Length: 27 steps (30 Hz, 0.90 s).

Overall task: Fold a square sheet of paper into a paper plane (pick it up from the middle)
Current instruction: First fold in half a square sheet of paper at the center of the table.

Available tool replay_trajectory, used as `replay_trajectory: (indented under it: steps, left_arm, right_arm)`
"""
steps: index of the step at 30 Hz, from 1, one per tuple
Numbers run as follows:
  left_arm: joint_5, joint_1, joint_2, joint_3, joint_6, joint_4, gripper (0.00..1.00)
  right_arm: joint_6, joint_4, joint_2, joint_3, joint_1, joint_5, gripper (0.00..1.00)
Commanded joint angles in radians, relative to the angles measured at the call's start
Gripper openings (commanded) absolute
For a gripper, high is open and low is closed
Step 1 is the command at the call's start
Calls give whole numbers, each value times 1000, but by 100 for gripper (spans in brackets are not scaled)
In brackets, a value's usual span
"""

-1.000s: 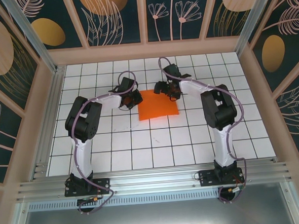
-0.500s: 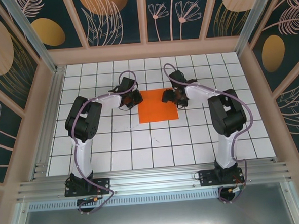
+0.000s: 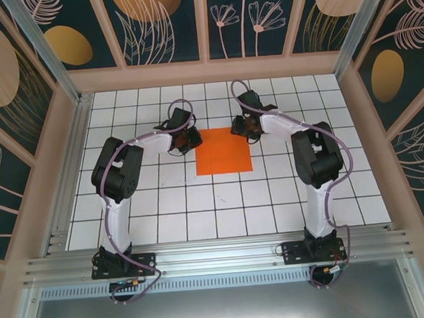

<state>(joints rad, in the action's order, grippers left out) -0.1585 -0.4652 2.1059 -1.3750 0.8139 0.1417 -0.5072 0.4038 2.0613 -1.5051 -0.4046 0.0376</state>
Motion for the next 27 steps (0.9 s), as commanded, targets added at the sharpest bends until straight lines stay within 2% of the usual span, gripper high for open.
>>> replay_trajectory:
  steps: [1, 7, 16, 24, 27]
  left_arm:
    - [59, -3, 8, -51, -2, 50, 13]
    - [87, 2, 78, -134, -2, 67, 13]
    - [134, 3, 168, -231, 8, 161, 12]
    - [56, 3, 204, -220, 18, 156, 12]
    - [28, 3, 201, -217, 9, 146, 11]
  right_arm:
    - [8, -7, 93, -90, 19, 17, 49]
    - [30, 1, 159, -150, 31, 27, 51]
    - [45, 31, 192, -147, 33, 52, 53]
    - [59, -29, 178, -105, 28, 269, 63]
    - [46, -45, 173, -108, 32, 312, 64]
